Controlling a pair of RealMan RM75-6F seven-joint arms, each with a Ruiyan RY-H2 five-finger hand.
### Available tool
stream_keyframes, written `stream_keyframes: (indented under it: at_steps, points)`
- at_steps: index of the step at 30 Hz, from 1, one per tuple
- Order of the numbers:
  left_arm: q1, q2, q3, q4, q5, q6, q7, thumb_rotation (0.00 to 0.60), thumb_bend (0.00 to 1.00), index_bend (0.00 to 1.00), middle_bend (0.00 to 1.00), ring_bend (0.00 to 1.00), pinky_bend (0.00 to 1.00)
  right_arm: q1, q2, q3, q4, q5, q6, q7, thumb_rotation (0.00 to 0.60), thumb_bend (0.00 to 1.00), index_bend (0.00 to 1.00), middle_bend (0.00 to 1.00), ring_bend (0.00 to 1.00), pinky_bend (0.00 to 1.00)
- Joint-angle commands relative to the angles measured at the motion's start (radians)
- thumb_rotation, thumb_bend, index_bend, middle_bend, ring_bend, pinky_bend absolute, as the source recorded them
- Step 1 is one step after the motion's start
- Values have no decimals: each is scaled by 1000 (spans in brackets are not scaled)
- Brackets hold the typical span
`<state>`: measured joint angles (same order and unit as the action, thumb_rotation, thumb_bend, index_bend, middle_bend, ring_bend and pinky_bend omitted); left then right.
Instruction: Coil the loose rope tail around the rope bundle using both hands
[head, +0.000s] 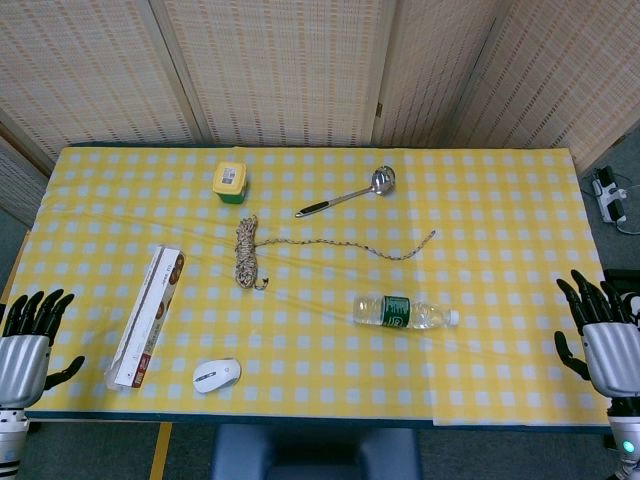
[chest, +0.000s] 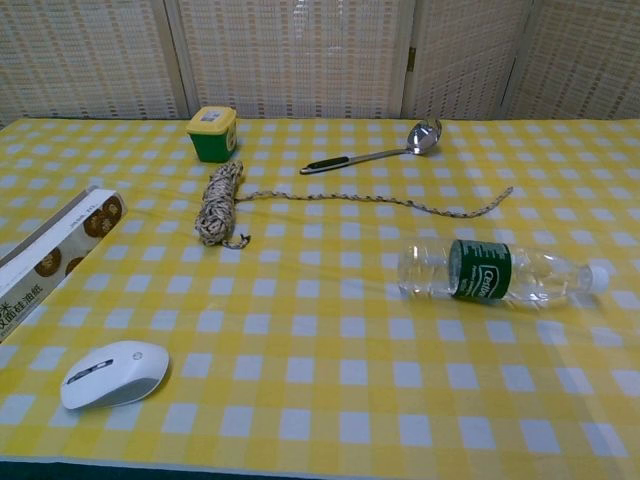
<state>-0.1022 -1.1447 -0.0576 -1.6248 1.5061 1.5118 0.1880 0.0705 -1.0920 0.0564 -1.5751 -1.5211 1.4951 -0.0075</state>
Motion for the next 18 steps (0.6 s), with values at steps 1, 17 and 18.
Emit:
stream_keyframes:
  at_steps: [1, 17, 18]
  points:
    - [-3, 3, 2, -6, -5, -11, 8, 600, 217, 148, 116, 67, 0, 6, 0, 2, 0, -2, -7, -1, 600, 509, 0, 19, 93, 28]
    - [-13, -2, -5, -19, -12, -16, 21, 600, 217, 147, 116, 68, 0, 23, 4, 10, 8, -13, -15, 16, 600, 510, 0, 19, 97, 30]
    - [-13, -2, -4, -20, -11, -16, 21, 600, 216, 148, 116, 68, 0, 25, 5, 9, 8, -15, -17, 17, 600, 510, 0, 19, 97, 31]
